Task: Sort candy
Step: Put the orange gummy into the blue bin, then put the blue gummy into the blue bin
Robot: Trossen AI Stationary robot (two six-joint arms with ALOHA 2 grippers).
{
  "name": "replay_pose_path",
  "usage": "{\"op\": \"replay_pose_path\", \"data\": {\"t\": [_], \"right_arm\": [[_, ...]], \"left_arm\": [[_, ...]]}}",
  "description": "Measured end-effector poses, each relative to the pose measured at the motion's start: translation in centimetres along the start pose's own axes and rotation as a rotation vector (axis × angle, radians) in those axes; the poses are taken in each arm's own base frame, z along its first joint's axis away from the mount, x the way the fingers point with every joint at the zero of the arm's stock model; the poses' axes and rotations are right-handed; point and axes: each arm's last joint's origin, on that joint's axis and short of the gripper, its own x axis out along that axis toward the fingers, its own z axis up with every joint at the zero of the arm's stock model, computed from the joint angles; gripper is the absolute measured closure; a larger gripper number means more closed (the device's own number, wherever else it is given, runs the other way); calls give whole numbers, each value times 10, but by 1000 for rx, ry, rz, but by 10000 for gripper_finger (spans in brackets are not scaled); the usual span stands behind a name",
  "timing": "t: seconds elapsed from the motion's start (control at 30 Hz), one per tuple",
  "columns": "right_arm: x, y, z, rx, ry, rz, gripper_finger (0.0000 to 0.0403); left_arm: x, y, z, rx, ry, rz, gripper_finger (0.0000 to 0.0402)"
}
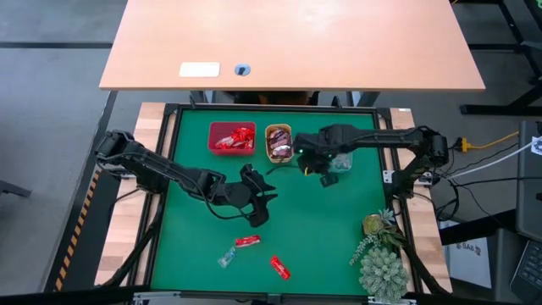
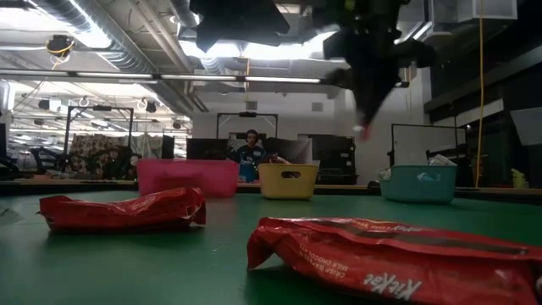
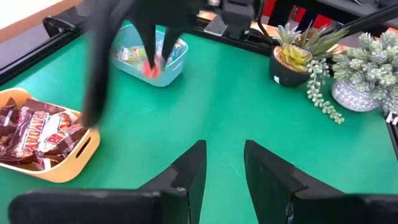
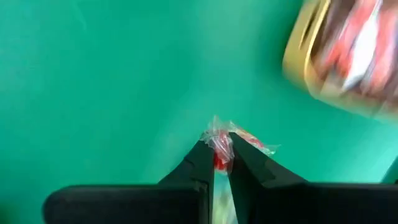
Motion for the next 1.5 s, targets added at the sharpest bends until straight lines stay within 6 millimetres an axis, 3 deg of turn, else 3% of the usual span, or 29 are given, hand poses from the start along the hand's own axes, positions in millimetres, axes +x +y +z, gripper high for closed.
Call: {"op": "replay_pose_path", "data": {"t": [0.23,0.5,0.77,1.0,1.23,1.5], "right_arm": [[-4,-20,-44,199,267,50,370],[-6,-46,-70,328,289,50,370],[-6,-50,-75,351,289,54,357],[-7,-49,-75,350,294,59,271],[-7,-49,-75,350,293,59,203],[-6,-48,-74,356,266,93,180]], "left_arm": [[0,0,0,0,1,-2,298],[-1,-2,-2,1,36,-59,298],[-8,-3,-26,-122,333,-124,298],[-27,-16,-52,-228,618,-166,298],[-47,-37,-67,-287,696,-192,298],[-58,-58,-91,-362,762,-159,298]]}}
